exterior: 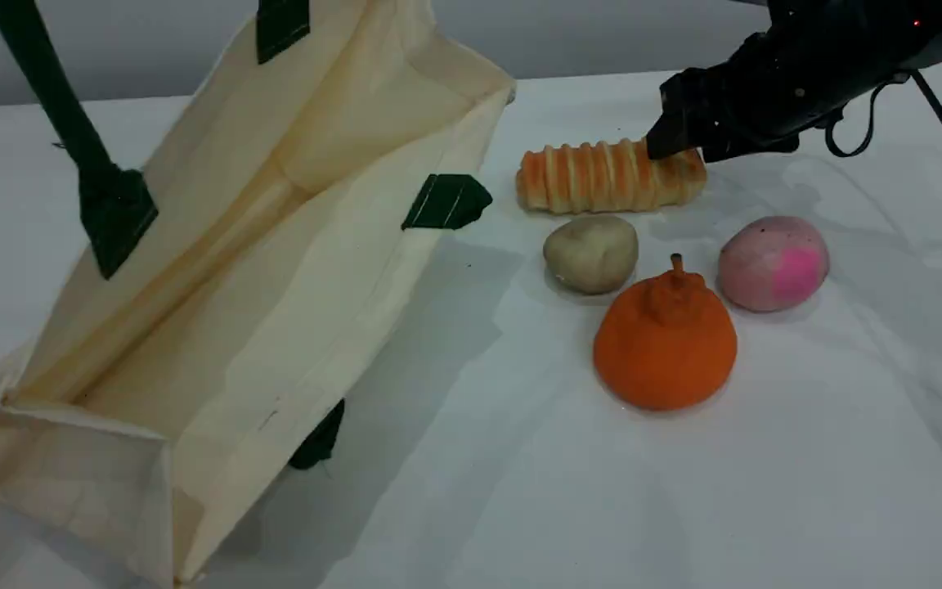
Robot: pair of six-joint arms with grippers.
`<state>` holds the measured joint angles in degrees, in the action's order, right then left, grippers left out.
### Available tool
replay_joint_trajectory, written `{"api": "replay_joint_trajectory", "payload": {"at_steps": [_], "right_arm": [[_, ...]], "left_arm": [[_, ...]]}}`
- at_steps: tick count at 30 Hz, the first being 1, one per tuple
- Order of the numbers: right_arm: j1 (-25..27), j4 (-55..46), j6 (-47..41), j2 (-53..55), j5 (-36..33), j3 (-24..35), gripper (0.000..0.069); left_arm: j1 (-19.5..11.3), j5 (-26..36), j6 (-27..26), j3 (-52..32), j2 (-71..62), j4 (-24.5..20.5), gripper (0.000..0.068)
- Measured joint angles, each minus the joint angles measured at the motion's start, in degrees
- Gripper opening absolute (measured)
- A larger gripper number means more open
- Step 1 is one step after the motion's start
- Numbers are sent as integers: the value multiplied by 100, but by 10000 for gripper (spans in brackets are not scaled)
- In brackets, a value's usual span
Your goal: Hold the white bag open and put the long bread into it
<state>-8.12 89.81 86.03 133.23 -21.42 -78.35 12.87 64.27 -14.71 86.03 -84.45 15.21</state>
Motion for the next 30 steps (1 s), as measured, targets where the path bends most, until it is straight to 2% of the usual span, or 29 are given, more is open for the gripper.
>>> {"api": "replay_joint_trajectory", "payload": {"at_steps": [13,16,21,22,27,30], "right_arm": [[11,84,12,582,-164,-226,414],[5,84,23,589,-160,-226,354],[5,45,174,612,-316,-221,127],[5,38,191,612,-337,-221,106],[15,-220,84,433,-391,-193,104],[1,-640,-157,81,-170,-181,95]], "left_arm": [[0,163,0,0,0,0,77],[0,163,0,0,0,0,77],[0,168,0,0,0,0,77],[0,168,9,0,0,0,77],[0,140,13,0,0,-5,77],[0,114,13,0,0,-28,77]]}}
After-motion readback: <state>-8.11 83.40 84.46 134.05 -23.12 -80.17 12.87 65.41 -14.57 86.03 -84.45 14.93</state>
